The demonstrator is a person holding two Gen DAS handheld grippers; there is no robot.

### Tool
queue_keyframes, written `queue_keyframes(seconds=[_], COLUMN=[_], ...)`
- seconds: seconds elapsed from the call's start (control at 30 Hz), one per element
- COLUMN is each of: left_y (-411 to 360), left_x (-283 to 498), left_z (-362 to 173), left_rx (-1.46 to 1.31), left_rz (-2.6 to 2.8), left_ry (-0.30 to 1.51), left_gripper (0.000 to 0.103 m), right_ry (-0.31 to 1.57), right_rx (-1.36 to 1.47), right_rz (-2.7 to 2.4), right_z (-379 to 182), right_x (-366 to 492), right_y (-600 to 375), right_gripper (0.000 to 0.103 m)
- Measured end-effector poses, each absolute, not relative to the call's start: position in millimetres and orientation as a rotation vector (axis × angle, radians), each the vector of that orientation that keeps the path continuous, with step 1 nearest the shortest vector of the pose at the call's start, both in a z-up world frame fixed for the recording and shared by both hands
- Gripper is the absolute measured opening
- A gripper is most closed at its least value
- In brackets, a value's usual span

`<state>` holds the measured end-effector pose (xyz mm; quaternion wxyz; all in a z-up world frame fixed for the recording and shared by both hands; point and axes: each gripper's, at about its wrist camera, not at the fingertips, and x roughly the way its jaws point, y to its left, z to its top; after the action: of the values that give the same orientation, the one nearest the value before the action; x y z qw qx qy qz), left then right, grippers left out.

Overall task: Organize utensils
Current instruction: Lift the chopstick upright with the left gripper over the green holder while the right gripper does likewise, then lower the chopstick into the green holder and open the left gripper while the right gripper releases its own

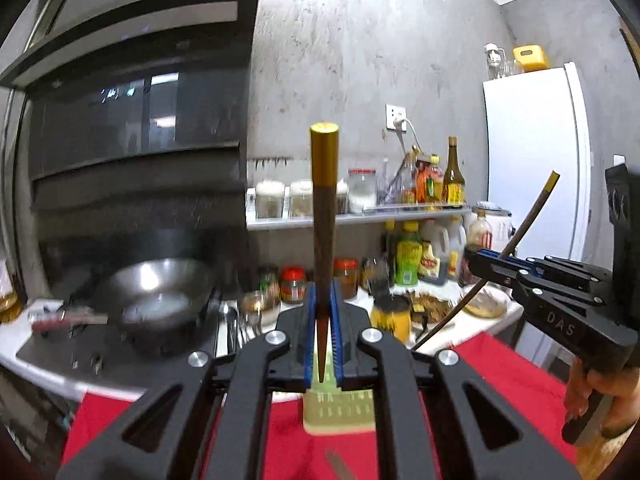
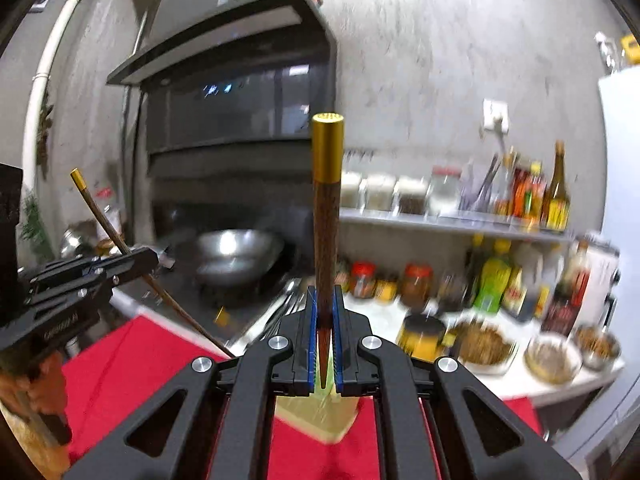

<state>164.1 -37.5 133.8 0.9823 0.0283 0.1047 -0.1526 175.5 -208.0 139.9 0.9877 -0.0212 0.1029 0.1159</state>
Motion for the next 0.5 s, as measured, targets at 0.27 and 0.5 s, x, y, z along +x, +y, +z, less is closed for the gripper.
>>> queue_keyframes(seconds=[0.27, 0.5], left_y=[-68.8, -69.8], left_x=[253.1, 282.3], left_z=[78.7, 40.4], left_rx=[0.042, 0.022], left_rz=[-0.352, -0.361], left_ry=[0.410, 0.525], left_gripper=[0.006, 0.006], right_ry=[0.369, 0.494], right_rx=[0.000, -0.016], right_rz=[0.237, 0.245], right_z=[95.6, 55.7], right_x=[248.7, 278.9], right_y=[-218.8, -215.9], right_gripper=[0.007, 0.007])
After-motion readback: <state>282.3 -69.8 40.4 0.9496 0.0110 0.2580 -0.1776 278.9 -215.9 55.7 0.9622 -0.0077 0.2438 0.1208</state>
